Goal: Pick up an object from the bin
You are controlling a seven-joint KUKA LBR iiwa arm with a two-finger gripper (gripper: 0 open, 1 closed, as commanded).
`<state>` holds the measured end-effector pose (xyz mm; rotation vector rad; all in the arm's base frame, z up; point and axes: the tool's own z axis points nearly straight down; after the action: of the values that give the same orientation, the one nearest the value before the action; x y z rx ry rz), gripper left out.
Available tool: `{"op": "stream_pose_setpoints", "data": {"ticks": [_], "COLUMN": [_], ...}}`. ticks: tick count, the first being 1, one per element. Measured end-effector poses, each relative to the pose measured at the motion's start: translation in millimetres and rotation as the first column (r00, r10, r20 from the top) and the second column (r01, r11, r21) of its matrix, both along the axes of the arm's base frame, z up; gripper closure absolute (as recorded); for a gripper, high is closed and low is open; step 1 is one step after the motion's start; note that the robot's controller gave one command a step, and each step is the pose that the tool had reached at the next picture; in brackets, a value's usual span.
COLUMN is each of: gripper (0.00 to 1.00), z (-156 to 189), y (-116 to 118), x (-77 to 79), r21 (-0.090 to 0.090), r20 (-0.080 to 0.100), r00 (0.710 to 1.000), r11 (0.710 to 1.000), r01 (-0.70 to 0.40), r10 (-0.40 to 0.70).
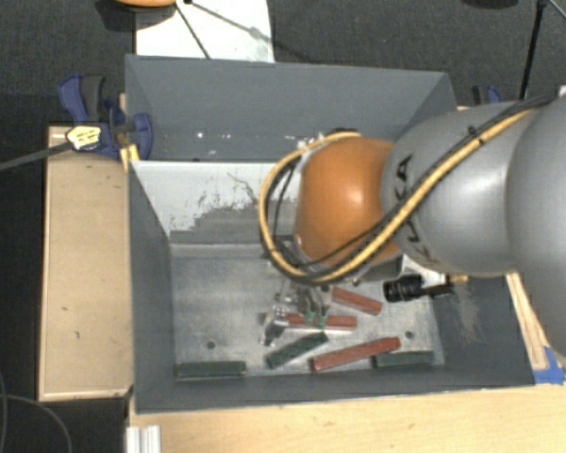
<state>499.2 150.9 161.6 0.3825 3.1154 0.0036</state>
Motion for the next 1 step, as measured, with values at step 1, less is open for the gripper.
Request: {"op": "stream_pose_setpoints", "data": {"ticks": [1], "gripper": [0.0], "z": [-41.8], "y": [-12.6], "x": [18.6], "r21": [-0.001], "r20": [0.004], "r00": [0.997], "r11": [0.997], "r01": [-0.076], "r10": [0.076]}}
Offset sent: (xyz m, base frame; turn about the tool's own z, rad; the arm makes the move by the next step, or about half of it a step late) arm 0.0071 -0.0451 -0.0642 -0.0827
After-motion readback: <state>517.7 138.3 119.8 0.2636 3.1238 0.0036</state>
